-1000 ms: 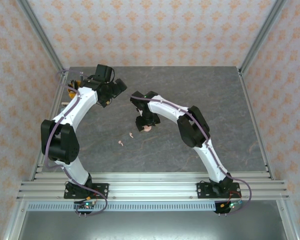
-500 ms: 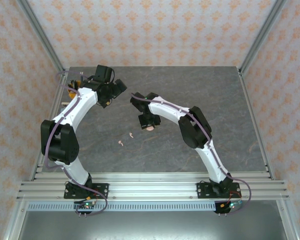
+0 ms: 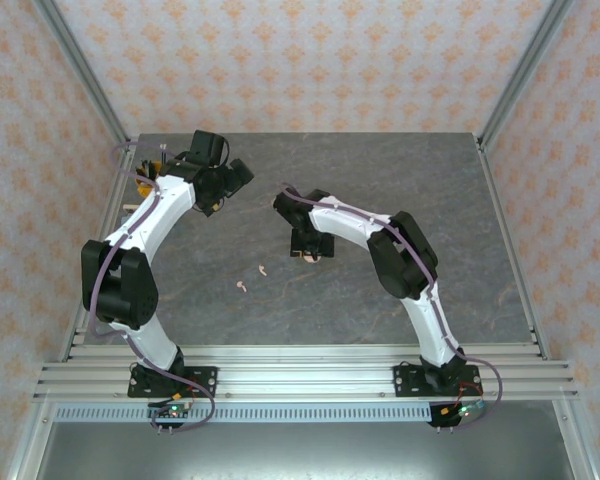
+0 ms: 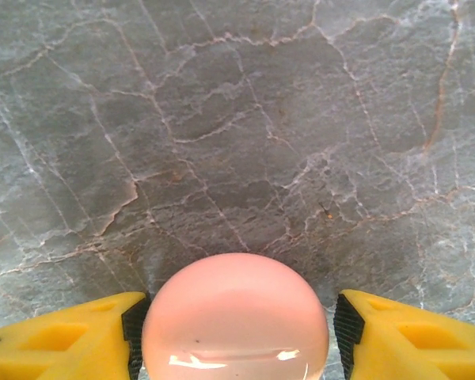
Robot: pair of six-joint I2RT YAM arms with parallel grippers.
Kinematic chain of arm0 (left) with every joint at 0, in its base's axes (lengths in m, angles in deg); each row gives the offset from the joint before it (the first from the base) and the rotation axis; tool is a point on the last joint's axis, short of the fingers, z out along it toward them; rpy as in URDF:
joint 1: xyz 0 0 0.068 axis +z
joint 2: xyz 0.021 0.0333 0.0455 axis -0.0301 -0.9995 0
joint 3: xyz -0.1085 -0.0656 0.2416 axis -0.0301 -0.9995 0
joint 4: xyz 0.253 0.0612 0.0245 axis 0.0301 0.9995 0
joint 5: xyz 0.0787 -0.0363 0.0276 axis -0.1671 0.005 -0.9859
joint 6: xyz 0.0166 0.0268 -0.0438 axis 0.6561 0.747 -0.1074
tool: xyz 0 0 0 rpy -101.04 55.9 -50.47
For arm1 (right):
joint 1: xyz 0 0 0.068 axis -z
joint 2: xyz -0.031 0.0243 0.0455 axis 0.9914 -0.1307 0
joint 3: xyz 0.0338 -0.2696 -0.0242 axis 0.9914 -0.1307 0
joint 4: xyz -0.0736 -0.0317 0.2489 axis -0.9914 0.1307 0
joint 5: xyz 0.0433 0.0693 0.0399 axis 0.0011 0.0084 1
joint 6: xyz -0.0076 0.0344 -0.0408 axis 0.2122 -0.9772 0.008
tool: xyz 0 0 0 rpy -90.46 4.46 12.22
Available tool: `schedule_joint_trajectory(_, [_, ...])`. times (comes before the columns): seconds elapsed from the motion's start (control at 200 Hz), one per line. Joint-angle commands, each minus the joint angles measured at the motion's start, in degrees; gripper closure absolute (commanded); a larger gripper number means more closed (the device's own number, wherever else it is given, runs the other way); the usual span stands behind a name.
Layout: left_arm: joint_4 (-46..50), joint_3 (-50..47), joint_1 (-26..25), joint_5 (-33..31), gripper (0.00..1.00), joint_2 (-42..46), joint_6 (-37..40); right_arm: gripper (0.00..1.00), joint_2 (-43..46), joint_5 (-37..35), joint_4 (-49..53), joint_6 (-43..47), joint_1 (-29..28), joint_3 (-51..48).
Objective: Insert wireless bluetooth earbuds into charging case
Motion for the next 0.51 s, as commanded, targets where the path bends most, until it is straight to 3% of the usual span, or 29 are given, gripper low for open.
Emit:
schedule_joint_trajectory(0.0, [0.71, -0.75, 0.56, -0.5, 0.0, 3.14, -0.04, 0.34, -0.24, -3.15, 1.86, -1.63, 0.49, -1.97])
schedule_joint_trajectory(0.5, [0.69, -1.45, 0.55, -0.5, 0.0, 3.88, 0.04, 0.4, -0.09, 1.99, -0.66, -2.53, 1.27, -3.3])
